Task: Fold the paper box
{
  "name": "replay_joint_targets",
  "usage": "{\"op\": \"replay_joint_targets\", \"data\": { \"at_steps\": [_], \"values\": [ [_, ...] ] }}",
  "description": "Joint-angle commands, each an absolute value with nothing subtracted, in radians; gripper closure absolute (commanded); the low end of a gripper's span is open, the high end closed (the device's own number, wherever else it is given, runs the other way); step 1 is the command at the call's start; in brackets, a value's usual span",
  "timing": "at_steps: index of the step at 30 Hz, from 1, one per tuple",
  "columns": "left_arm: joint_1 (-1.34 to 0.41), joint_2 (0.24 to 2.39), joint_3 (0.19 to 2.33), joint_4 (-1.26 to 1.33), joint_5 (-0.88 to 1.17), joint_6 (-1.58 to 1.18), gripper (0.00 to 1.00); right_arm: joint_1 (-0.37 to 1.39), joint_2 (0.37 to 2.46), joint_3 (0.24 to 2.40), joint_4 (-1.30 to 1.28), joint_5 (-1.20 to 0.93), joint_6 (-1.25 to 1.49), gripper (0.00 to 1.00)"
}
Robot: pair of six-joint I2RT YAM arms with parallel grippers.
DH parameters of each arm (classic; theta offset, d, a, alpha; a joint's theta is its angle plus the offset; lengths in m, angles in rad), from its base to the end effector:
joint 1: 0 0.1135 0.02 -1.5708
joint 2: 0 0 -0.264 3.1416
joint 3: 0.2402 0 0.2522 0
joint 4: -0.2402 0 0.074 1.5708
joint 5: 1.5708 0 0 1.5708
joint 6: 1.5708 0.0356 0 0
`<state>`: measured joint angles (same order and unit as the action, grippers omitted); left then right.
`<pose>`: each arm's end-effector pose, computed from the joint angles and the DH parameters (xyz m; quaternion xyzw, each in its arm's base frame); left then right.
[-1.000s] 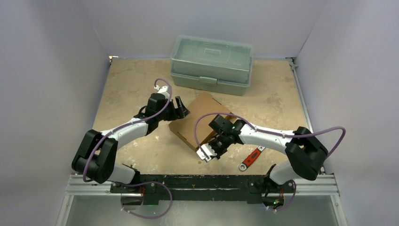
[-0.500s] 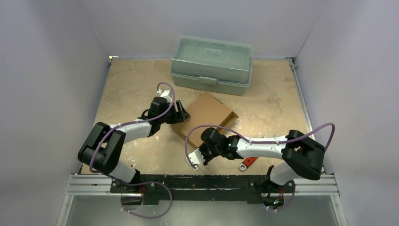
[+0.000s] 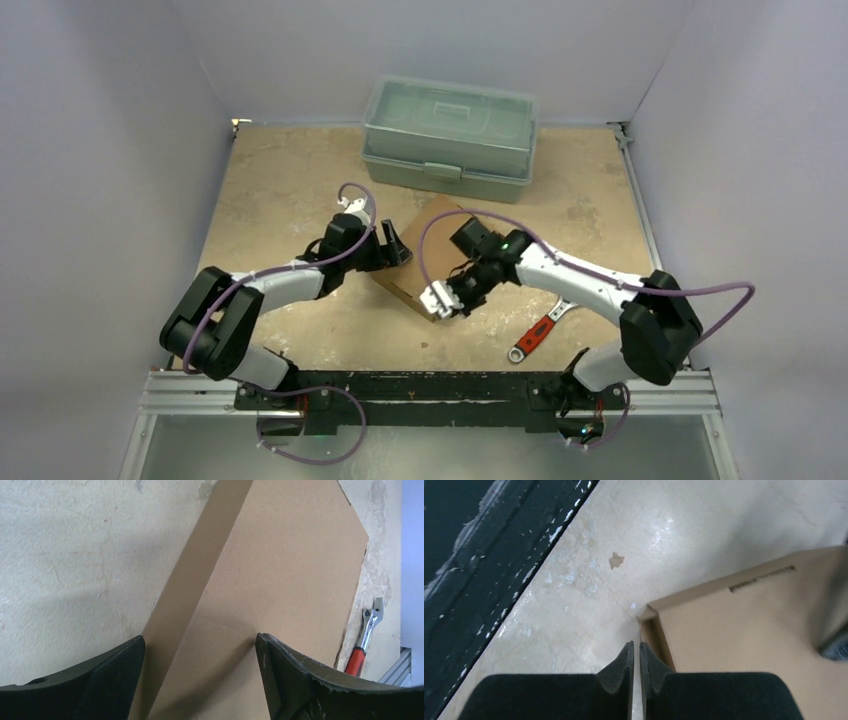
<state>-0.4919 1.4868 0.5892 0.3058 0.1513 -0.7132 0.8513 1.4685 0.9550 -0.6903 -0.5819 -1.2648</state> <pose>0.2514 -0.1408 0.1615 -0.0619 0.8786 -0.3207 0.3485 0.1653 0.2183 0.2112 -0.8464 0.4165 0.2402 0.2290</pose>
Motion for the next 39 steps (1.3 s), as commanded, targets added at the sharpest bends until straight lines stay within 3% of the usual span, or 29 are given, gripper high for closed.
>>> {"op": "replay_joint_targets", "data": {
  "at_steps": [1,5,8,15,22,28,30,36,39],
  "values": [
    [-0.48,1.412,0.616,0.211,0.105,-0.706,0.18,0.692,1.399,1.008,-1.004,-0.756,-1.367,0.89],
    [-0.459,1.372,0.647,0.223,0.112,-0.695,0.14,0.464,1.275,0.95,-0.707,-0.706,-1.003,0.9],
    [-0.454,1.372,0.66,0.253,0.14,-0.684,0.13,0.316,1.238,0.92,-0.617,-0.628,-0.888,0.83],
    [-0.454,1.496,0.698,0.317,0.245,-0.66,0.15,0.259,1.386,0.876,-0.58,-0.383,-0.78,0.87],
    [-0.461,1.659,0.779,0.305,0.341,-0.616,0.26,0.26,1.482,0.856,-0.334,-0.295,-0.641,0.86],
    [-0.499,1.729,0.789,0.311,0.443,-0.611,0.52,0.272,1.499,0.907,-0.152,-0.442,-0.578,0.86],
    [-0.528,1.735,0.783,0.304,0.448,-0.615,0.55,0.287,1.502,0.92,-0.117,-0.514,-0.549,0.86],
    [-0.563,1.637,0.675,0.326,0.364,-0.667,0.54,0.28,1.404,0.847,-0.113,-0.534,-0.6,0.78],
    [-0.563,1.524,0.608,0.314,0.259,-0.705,0.43,0.236,1.351,0.854,-0.248,-0.508,-0.697,0.78]
  ]
}}
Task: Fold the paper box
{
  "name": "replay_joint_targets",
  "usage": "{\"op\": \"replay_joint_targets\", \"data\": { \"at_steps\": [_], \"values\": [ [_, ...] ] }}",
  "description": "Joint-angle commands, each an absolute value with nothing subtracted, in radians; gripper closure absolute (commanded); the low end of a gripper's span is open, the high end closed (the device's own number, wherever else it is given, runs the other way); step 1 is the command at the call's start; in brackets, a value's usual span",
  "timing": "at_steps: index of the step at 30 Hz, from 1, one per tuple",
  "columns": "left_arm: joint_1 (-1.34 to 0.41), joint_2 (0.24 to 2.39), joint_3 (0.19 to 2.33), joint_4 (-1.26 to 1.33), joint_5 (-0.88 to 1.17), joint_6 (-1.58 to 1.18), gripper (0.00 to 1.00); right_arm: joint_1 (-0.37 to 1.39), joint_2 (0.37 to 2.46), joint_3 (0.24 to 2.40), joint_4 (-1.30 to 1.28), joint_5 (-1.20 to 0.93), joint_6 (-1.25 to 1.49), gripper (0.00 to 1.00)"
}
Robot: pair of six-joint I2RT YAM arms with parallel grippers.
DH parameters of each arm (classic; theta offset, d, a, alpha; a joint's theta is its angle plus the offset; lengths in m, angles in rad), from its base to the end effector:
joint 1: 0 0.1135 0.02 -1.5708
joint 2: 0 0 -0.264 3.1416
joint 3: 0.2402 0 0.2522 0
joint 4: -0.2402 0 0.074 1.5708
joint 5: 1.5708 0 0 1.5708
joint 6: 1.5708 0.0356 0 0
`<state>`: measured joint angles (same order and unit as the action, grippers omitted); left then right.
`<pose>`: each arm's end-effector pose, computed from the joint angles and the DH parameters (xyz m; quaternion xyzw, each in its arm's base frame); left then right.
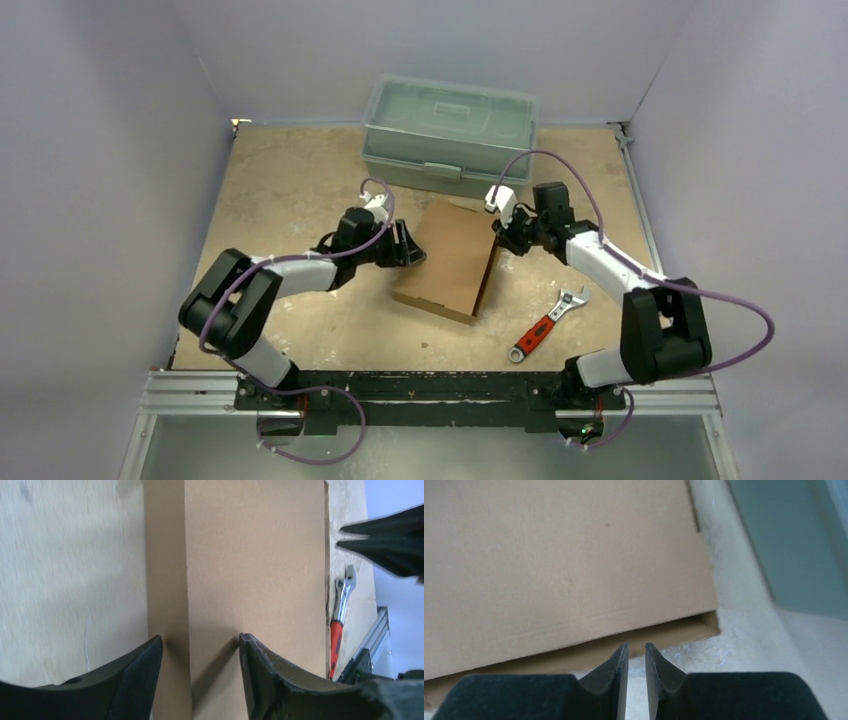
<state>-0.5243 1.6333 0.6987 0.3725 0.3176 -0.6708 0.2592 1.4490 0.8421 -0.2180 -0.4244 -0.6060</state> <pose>0.2728 -0.1706 0.1581 0.0130 0.8677 -0.3829 0.3166 0.2820 0.0899 0.2069 -0.4513 0.7943 0.1317 0.3847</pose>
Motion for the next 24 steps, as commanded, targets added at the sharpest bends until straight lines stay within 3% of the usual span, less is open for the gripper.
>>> {"op": "replay_joint_targets", "data": {
  "at_steps": [1,5,9,12,17,24],
  "values": [
    [-0.561,1.479,0.589,0.307,0.226,-0.715,0.39,0.205,1.328,0.861,-0.276,-0.506,-0.715,0.78],
    [-0.561,1.309,0.555,0.26,0.13,-0.732,0.24,0.08,1.279,0.874,-0.29,-0.555,-0.674,0.79],
    [-0.534,1.236,0.58,0.232,0.085,-0.706,0.09,0.062,1.281,0.815,-0.03,-0.395,-0.398,0.74],
    [-0.471,1.303,0.624,0.253,0.179,-0.685,0.09,0.061,1.345,0.817,0.063,-0.303,-0.151,0.78],
    [-0.423,1.474,0.686,0.356,0.29,-0.686,0.09,0.062,1.503,0.864,0.011,-0.36,0.019,1.0],
    [-0.426,1.699,0.798,0.437,0.385,-0.696,0.14,0.073,1.601,0.856,0.067,-0.277,0.143,1.0]
  ]
}}
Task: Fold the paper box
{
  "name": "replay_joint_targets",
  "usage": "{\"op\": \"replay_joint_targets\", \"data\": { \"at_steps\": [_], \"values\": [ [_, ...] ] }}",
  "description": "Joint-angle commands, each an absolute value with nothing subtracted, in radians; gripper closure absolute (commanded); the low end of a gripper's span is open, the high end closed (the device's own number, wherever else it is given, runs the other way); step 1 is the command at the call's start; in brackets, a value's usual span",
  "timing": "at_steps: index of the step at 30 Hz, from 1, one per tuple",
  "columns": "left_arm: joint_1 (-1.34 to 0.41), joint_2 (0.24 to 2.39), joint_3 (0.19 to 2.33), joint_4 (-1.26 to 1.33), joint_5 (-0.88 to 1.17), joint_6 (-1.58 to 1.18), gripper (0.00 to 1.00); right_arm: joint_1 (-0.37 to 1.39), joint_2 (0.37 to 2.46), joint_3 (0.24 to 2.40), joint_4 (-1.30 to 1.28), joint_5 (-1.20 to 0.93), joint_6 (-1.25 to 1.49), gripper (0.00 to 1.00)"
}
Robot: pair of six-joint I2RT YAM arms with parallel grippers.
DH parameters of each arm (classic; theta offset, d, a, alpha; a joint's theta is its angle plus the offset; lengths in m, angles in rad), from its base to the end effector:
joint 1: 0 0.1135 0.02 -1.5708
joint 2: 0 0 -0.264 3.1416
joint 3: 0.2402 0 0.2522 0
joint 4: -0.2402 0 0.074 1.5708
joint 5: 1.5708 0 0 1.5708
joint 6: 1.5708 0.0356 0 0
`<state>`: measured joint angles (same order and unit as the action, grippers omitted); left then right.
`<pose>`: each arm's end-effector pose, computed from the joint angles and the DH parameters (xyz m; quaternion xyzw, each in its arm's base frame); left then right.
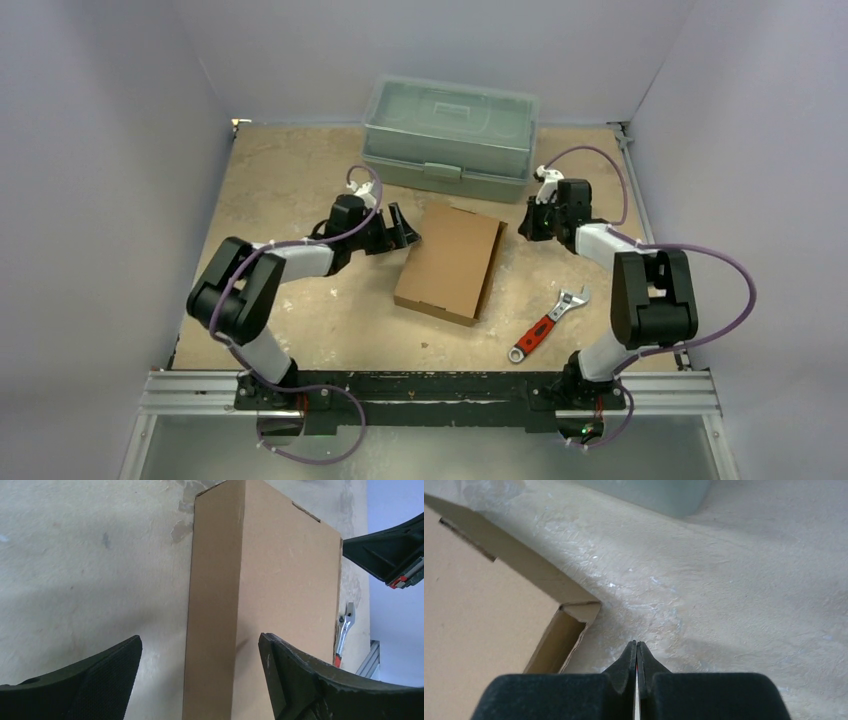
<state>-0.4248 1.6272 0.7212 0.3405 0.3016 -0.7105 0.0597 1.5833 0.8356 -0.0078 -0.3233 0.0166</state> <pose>0.2912 -0.1433 0.1634 -0.0517 0.8678 -0.3671 0.3308 0.3209 0.0305 0.1810 -0.0833 0.9045 0.1626 0.3854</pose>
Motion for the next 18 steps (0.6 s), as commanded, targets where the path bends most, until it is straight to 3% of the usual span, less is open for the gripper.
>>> {"op": "replay_joint_targets", "data": {
  "at_steps": [1,9,13,18],
  "values": [
    [-0.431,1.724,0.81,0.44,0.395,-0.696,0.15,0.08,1.616,0.861,0.073,-0.272,0.148,1.0],
    [-0.534,1.852,0.829,0.472,0.491,-0.697,0.37,0.222,1.704,0.974,0.015,-0.23,0.106,1.0],
    [-0.603,1.865,0.784,0.51,0.497,-0.719,0.43,0.281,1.677,0.969,0.009,-0.178,0.018,1.0],
    [-0.609,1.81,0.727,0.525,0.423,-0.757,0.43,0.284,1.657,0.96,0.004,-0.157,-0.024,1.0]
  ]
}}
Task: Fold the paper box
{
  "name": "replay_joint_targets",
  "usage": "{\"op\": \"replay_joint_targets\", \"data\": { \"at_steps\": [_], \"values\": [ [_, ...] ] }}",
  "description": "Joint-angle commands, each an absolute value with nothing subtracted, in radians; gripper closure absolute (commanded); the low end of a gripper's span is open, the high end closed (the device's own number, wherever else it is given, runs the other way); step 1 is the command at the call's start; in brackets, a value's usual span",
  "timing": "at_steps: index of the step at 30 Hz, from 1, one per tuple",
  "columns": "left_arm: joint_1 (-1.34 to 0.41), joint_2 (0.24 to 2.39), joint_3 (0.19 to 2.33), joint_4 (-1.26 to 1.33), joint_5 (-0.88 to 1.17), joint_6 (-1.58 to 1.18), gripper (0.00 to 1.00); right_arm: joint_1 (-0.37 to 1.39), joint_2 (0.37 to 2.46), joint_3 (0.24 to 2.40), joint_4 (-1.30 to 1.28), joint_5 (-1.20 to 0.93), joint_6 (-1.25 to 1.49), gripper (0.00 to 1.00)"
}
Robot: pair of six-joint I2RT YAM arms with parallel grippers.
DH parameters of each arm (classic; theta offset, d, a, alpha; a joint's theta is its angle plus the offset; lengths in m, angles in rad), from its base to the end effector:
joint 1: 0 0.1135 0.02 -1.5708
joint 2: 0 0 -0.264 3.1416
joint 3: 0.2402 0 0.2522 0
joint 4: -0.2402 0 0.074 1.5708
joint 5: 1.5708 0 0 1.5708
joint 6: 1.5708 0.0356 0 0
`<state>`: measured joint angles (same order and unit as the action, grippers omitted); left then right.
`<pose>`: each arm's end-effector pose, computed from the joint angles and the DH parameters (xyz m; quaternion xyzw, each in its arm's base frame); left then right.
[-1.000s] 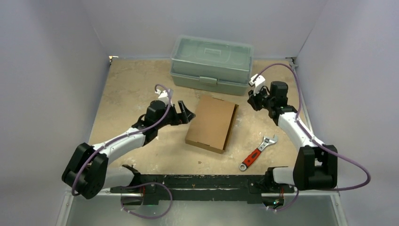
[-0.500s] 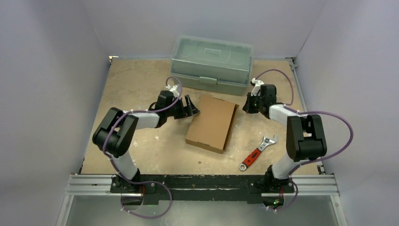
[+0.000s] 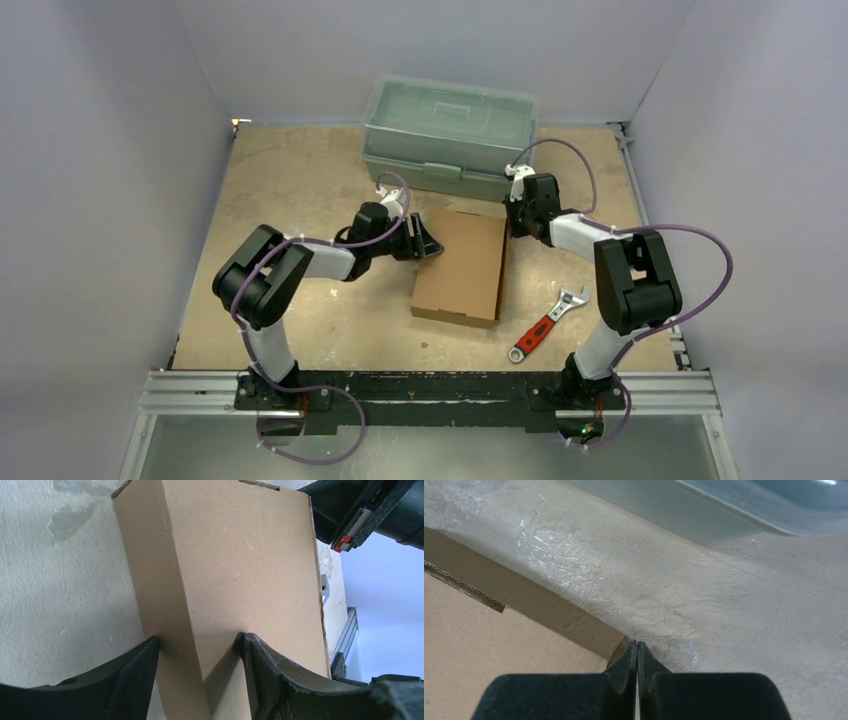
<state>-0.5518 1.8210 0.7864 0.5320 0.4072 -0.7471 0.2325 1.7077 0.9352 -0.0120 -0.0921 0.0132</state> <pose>0.2954 -0.1984 0.1380 0.0203 0.8490 -0.4401 0.2918 0.3406 0.0840 0.1697 -0.1185 0.9153 0.0891 0.3746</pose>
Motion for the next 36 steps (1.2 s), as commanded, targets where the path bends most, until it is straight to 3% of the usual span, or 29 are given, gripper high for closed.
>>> {"op": "replay_joint_targets", "data": {
  "at_steps": [1,9,15,22,31,36],
  "values": [
    [-0.61,1.793,0.72,0.53,0.417,-0.766,0.42,0.283,1.657,0.961,0.003,-0.147,-0.023,1.0],
    [-0.713,1.753,0.773,0.515,0.431,-0.792,0.39,0.368,1.674,0.989,-0.053,-0.292,-0.039,1.0],
    [-0.719,1.731,0.756,0.481,0.307,-0.822,0.33,0.337,1.657,0.988,-0.039,-0.089,-0.035,1.0],
    [-0.645,1.603,0.648,0.49,0.208,-0.871,0.23,0.222,1.52,0.946,-0.038,-0.068,-0.077,0.99],
    [-0.621,1.409,0.543,0.421,0.234,-0.883,0.21,0.209,1.476,0.918,-0.256,-0.06,-0.212,1.0],
    [-0.682,1.408,0.521,0.386,0.214,-0.937,0.23,0.227,1.473,0.897,-0.304,-0.096,-0.245,1.0]
  ]
}}
